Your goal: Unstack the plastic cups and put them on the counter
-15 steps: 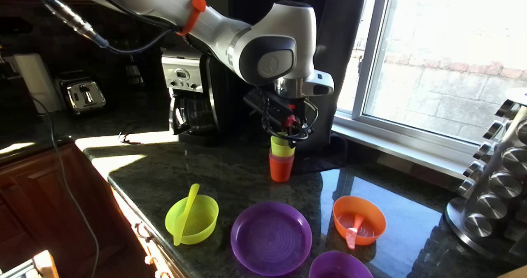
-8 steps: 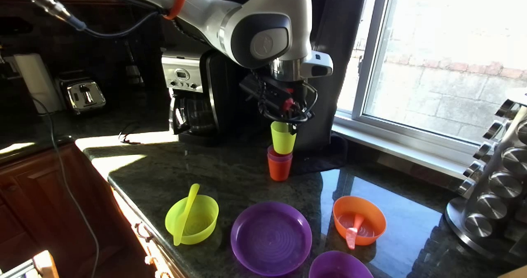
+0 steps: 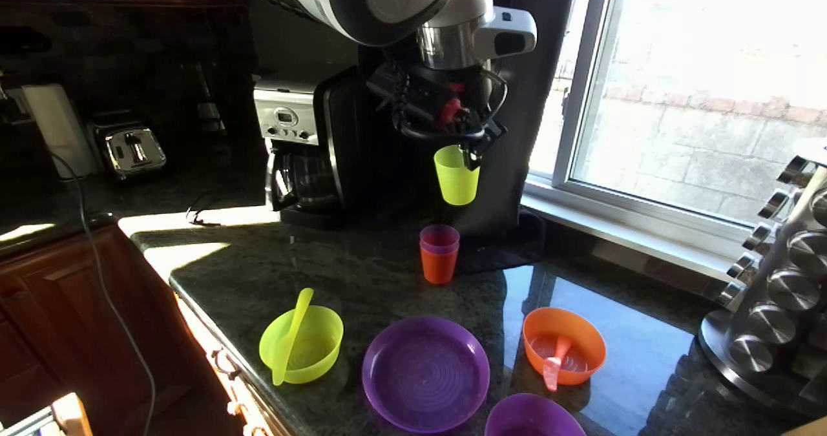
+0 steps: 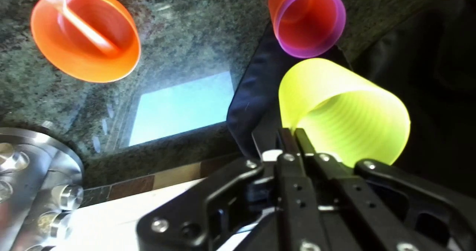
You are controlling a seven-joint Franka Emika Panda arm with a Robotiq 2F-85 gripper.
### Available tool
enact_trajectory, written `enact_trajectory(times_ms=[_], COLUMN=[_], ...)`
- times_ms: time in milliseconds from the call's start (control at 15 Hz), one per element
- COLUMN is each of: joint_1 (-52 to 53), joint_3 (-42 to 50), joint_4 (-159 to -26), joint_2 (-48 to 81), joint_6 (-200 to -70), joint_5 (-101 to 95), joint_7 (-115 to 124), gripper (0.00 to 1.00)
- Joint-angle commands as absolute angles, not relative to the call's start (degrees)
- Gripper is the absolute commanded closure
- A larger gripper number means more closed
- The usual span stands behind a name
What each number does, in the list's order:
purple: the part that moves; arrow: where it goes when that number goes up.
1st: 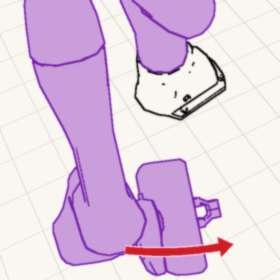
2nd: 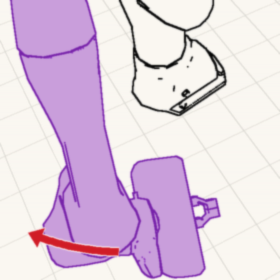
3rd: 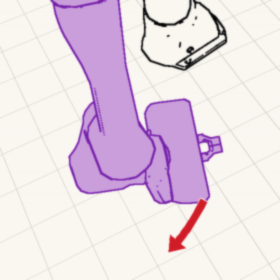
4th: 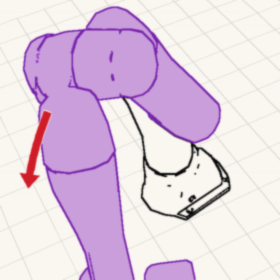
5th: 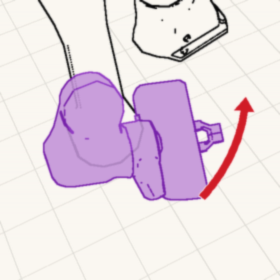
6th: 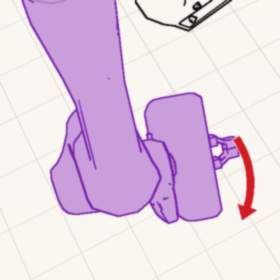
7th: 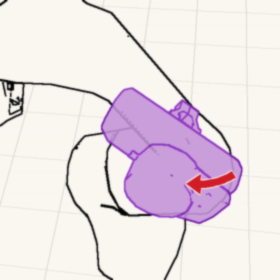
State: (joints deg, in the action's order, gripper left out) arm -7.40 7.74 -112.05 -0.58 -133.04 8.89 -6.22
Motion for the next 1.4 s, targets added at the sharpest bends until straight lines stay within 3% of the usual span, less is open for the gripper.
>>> enact_trajectory(times_ms=[0, 1333], joint_1=[-9.24, -13.45], joint_3=[9.59, 9.72], joint_4=[-111.44, -101.76], joint_2=[0.20, 20.58], joint_6=[-131.17, -130.28], joint_5=[10.50, 13.28], joint_7=[-5.19, -2.37], gripper=[0.99, 0.99])
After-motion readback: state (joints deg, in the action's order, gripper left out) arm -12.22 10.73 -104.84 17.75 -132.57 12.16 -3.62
